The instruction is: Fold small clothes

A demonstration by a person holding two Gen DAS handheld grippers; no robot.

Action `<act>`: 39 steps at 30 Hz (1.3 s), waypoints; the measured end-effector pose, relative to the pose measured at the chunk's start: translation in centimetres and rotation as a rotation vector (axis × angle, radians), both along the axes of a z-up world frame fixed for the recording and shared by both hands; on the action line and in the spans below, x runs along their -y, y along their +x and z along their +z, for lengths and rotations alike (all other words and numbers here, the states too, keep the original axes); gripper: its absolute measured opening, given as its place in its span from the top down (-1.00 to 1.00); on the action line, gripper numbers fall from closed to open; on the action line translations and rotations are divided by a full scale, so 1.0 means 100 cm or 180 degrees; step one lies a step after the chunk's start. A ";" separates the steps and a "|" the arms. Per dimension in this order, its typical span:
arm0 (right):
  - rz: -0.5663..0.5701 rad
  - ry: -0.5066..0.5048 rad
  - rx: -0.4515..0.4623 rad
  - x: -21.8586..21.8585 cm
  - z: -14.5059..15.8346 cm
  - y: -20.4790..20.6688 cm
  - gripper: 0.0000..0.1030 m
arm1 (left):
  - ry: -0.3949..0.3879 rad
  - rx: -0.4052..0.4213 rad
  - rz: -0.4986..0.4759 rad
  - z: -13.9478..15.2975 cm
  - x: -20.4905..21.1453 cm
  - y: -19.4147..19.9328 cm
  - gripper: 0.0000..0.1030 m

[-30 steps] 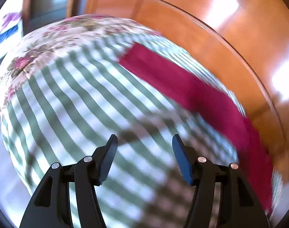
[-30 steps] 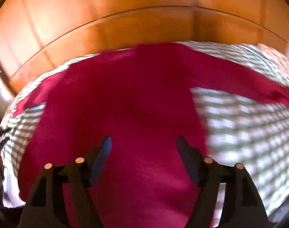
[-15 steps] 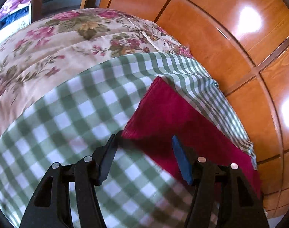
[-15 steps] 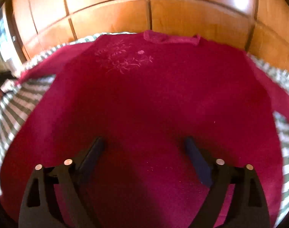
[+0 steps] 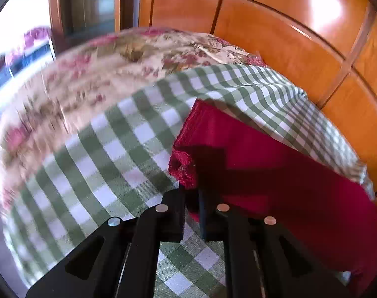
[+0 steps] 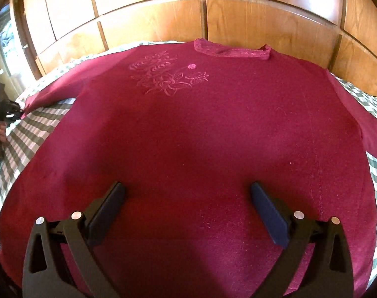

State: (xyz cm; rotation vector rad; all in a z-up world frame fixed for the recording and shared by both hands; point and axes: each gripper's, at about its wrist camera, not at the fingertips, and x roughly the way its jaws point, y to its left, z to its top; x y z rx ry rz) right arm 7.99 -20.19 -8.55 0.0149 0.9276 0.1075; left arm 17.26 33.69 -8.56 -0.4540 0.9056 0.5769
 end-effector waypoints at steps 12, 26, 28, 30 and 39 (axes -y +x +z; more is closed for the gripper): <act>0.0009 0.0050 0.0033 0.002 0.001 -0.004 -0.94 | -0.0135 0.0683 -0.1221 0.065 0.173 -0.040 0.06; -0.2319 0.1135 0.0270 0.280 0.040 -0.076 0.07 | -0.0042 0.0160 -0.2939 0.013 0.379 -0.077 -0.03; -0.2732 0.1219 0.0248 0.330 0.033 -0.093 0.07 | -0.0041 0.0139 -0.2941 0.012 0.378 -0.077 -0.07; -0.3175 0.1324 0.0268 0.382 0.025 -0.110 0.08 | -0.0034 0.0123 -0.2934 0.011 0.382 -0.076 -0.13; -0.3818 0.1513 0.0437 0.482 0.022 -0.102 0.70 | 0.0119 0.0065 -0.2892 0.005 0.394 -0.072 -0.21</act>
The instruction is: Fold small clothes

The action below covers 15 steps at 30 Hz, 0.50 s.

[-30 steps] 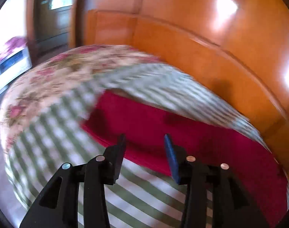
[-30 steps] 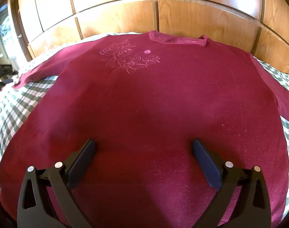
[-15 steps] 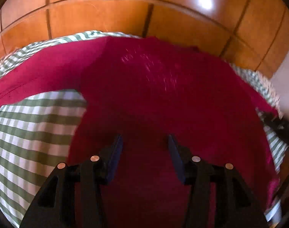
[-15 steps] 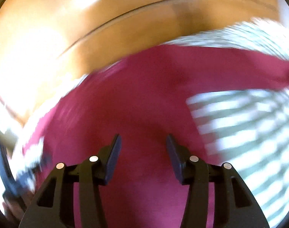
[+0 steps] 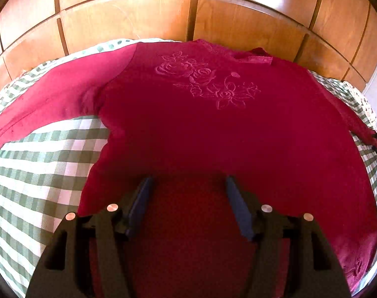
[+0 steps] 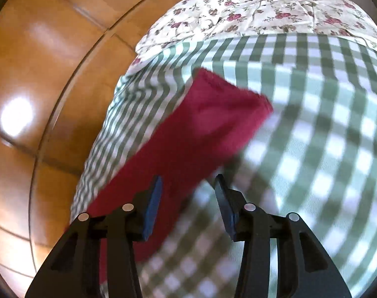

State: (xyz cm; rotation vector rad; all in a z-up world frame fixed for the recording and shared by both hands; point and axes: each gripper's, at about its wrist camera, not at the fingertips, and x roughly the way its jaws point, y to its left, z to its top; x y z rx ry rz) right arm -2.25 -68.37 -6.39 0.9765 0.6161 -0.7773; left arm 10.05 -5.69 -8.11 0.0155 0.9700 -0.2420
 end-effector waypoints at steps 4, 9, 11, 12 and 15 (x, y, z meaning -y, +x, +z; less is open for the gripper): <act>0.0037 -0.0221 -0.0365 0.012 -0.006 0.002 0.92 | 0.0002 -0.0007 -0.0003 0.000 0.001 0.001 -0.22; 0.0120 -0.0358 -0.0390 0.006 0.009 0.012 0.92 | -0.0031 0.0002 -0.0022 -0.001 -0.001 0.003 -0.25; 0.0323 -0.0513 -0.0268 -0.009 0.030 0.025 0.92 | -0.0052 -0.0004 -0.0028 -0.002 -0.003 0.004 -0.25; 0.0405 -0.0553 -0.0209 -0.015 0.038 0.033 0.92 | -0.0061 -0.0004 -0.0031 -0.002 -0.003 0.005 -0.25; 0.0809 -0.0719 0.0009 -0.051 0.069 0.066 0.92 | -0.0108 -0.0006 -0.0037 -0.002 -0.005 0.004 -0.25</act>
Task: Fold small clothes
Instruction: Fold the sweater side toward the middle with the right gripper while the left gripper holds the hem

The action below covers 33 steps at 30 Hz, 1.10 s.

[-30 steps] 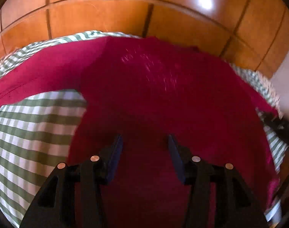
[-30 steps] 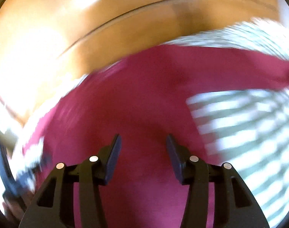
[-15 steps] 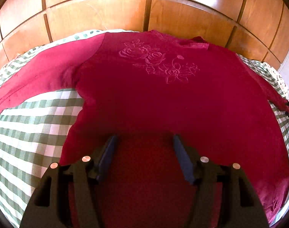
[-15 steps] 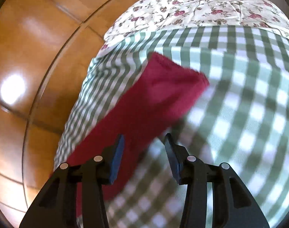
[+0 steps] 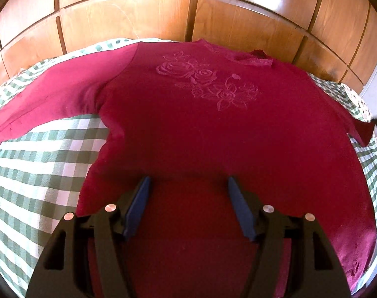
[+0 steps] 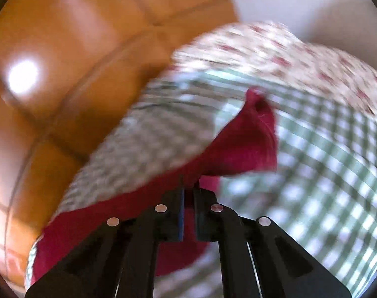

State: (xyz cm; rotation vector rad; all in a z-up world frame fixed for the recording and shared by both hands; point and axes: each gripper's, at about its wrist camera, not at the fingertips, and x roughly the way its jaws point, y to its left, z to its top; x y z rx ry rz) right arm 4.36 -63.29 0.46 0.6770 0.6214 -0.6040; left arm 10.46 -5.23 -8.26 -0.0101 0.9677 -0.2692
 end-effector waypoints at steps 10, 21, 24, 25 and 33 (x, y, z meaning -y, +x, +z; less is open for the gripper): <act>0.1999 -0.0085 0.0475 -0.227 0.051 0.133 0.92 | -0.0250 -0.0066 -0.0074 0.008 -0.010 -0.001 -0.23; 0.2861 0.0384 0.0432 -0.330 0.015 0.151 -0.48 | -0.0838 -0.0059 0.0024 0.042 -0.037 0.037 -0.19; 0.2594 0.0446 0.0436 -0.302 0.011 0.120 -0.48 | -0.0881 -0.0060 0.0015 0.042 -0.032 0.052 -0.19; 0.2521 0.0444 0.0416 -0.289 0.007 0.105 -0.48 | -0.0861 -0.0075 0.0037 0.040 -0.030 0.060 -0.19; 0.2019 0.0712 0.0197 -0.216 -0.032 0.026 -0.48 | -0.0845 -0.0416 0.0172 0.009 -0.014 0.133 -0.03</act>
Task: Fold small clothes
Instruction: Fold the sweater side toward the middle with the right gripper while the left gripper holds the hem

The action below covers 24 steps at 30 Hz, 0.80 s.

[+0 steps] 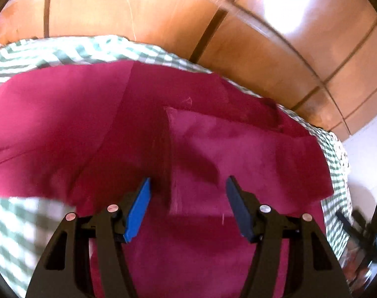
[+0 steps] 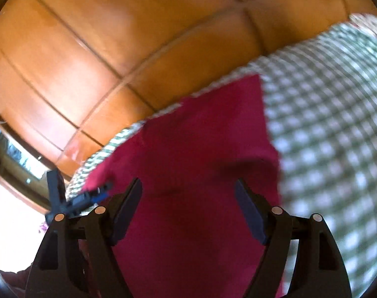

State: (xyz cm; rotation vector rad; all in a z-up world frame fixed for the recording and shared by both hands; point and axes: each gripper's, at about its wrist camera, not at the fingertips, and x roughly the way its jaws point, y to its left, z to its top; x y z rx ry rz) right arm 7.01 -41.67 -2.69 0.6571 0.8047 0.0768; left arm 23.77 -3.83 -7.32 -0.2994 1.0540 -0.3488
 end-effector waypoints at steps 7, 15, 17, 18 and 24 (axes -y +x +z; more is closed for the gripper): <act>-0.0081 0.0294 -0.0045 0.003 -0.032 0.038 -0.48 | -0.0001 0.0300 -0.0169 0.039 0.022 0.018 0.89; -0.0288 0.0140 -0.0134 0.013 -0.046 0.045 -0.48 | 0.0501 0.0465 0.0020 0.040 0.015 0.029 0.87; -0.0057 -0.0062 -0.0207 -0.002 -0.042 0.040 -0.48 | 0.0671 0.0320 0.0006 0.015 0.019 0.032 0.82; 0.0027 -0.0122 -0.0214 -0.008 -0.039 0.038 -0.48 | 0.0715 0.0314 0.0027 0.009 0.019 0.031 0.74; 0.0214 -0.0534 0.0073 -0.032 -0.001 0.063 -0.48 | 0.0634 0.0351 0.0156 0.007 0.013 0.027 0.41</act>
